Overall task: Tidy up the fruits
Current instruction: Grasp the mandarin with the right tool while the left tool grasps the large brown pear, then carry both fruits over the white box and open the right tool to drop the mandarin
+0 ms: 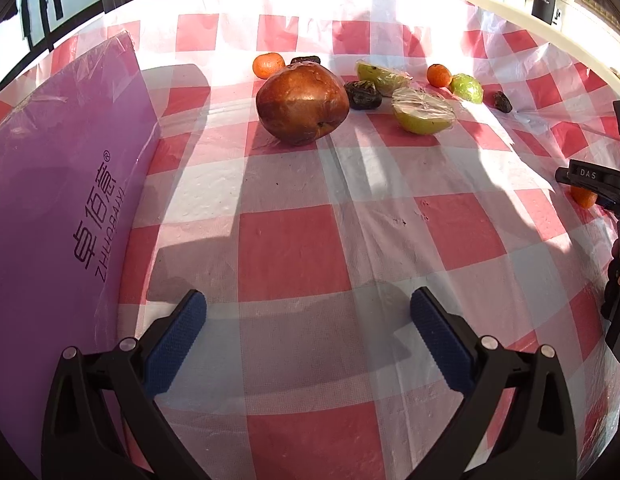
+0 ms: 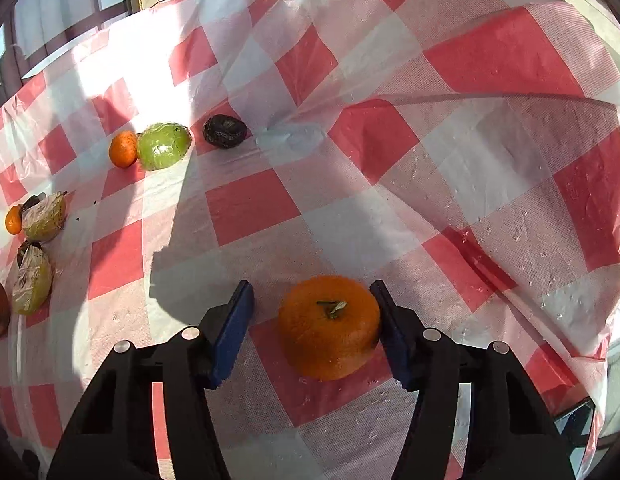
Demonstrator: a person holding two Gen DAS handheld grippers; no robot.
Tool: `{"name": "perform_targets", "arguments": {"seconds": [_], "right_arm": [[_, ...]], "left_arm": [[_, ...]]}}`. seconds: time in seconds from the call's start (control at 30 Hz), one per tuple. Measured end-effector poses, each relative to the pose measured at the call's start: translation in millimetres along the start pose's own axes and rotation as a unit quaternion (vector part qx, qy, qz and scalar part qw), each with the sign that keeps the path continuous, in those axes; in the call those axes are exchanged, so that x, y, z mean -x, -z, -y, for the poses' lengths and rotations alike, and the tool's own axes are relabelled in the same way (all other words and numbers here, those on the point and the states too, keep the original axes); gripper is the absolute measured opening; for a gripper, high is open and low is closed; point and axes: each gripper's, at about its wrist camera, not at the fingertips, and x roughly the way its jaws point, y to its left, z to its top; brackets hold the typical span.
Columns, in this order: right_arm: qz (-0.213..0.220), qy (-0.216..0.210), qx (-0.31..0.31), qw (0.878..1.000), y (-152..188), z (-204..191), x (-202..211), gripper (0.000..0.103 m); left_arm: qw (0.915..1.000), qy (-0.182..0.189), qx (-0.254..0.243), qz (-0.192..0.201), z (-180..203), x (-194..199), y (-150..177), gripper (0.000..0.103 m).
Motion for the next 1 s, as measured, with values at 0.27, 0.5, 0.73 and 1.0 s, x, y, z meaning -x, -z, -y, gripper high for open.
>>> {"name": "perform_targets", "arguments": {"seconds": [0.27,0.5,0.73,1.0], "right_arm": [[0.003,-0.052,-0.007,0.999,5.4,7.2,2.8,0.044],[0.0,-0.054,0.006,0.999,4.9,3.6,2.3,0.044],[-0.002,-0.048,0.011,0.999,3.7,1.7,0.6,0.044],[-0.004,-0.039,0.024,0.999,2.0,-1.7,0.5,0.044]], "left_arm": [[0.9993,0.023,0.029,0.009,1.5,-30.6,-47.0,0.102],[0.9979,0.015,0.062,0.013,-4.8,-66.1,-98.1,0.099],[0.997,-0.013,0.074,0.016,-10.3,-77.0,-114.7,0.083],[0.9969,-0.042,0.065,0.012,-7.8,-77.1,-113.3,0.075]]}}
